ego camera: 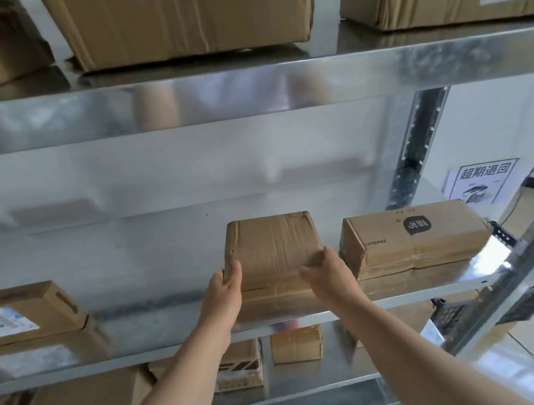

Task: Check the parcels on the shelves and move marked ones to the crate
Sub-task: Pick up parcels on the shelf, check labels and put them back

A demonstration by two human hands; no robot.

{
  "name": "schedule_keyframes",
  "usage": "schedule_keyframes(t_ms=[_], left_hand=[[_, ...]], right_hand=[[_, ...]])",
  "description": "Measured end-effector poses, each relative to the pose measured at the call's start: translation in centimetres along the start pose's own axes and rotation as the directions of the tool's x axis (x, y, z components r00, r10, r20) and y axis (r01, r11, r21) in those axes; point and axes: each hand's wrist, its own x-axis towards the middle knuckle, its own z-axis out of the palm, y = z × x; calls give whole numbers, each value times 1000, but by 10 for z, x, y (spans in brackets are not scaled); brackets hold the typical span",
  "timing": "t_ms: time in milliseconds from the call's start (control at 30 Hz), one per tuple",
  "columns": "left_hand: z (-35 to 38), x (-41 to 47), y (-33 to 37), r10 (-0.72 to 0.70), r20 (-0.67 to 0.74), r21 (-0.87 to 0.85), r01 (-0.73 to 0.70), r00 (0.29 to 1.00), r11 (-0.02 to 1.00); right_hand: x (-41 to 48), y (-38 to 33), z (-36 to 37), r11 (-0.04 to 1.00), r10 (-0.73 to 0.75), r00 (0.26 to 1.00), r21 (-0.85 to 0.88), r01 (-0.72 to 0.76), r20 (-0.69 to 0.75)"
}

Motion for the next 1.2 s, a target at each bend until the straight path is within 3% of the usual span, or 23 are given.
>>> schedule_keyframes(t_ms=[267, 600, 800, 900, 1033, 1200], left_hand=[[-16, 2, 1, -70, 4, -113, 70, 998, 991], [-51, -10, 23, -36, -125, -284, -1, 991, 959], [-62, -22, 27, -63, -106, -388, 17, 992, 921], [-68, -25, 24, -86, -54, -450, 53, 995, 892], [-76, -30, 20, -121, 137, -612, 180, 983, 770], [-79, -32, 9, -84, 216, -649, 207, 973, 732]], right_hand=[[-1, 2, 2, 994, 51, 999, 101, -49, -15], [-23, -37, -15, 925, -114, 979, 340, 167, -171], [-33, -47, -15, 910, -103, 974, 377, 173, -200], [-39, -45, -16, 902, -83, 973, 399, 165, -215], [-49, -42, -17, 874, -70, 969, 453, 173, -236], [-57, -33, -17, 844, -40, 964, 507, 175, -264]])
